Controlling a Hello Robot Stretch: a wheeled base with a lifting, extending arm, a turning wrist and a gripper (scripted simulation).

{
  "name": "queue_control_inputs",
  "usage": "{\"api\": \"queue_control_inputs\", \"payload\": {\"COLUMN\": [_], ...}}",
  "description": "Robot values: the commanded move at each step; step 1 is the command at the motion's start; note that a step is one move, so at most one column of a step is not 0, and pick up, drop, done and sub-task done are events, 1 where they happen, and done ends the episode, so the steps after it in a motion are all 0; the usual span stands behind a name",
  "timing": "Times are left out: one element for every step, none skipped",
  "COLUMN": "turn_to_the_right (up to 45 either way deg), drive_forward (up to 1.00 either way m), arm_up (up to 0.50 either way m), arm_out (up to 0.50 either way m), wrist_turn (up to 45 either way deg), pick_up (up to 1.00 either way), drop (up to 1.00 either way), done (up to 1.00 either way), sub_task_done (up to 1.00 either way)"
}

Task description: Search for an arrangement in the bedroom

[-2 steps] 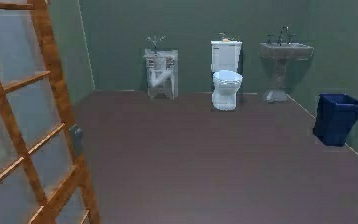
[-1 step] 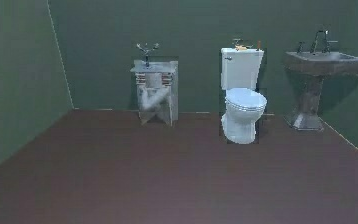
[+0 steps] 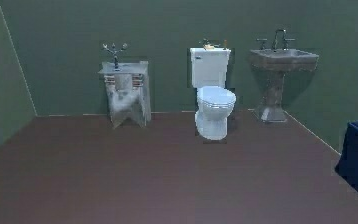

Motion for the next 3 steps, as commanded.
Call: {"api": "queue_control_inputs", "payload": {"turn_to_the_right": [0.0, -45.0, 0.0], "drive_forward": [0.15, 0.0, 0.45], "arm_up": [0.0, 0.0, 0.0], "arm_out": [0.0, 0.0, 0.0], "wrist_turn": [0.0, 0.0, 0.0], "pick_up": [0.0, 0.0, 0.0], "drop": [0.0, 0.0, 0.0], "done": [0.0, 0.0, 0.0], "sub_task_done": [0.0, 0.0, 0.0]}}
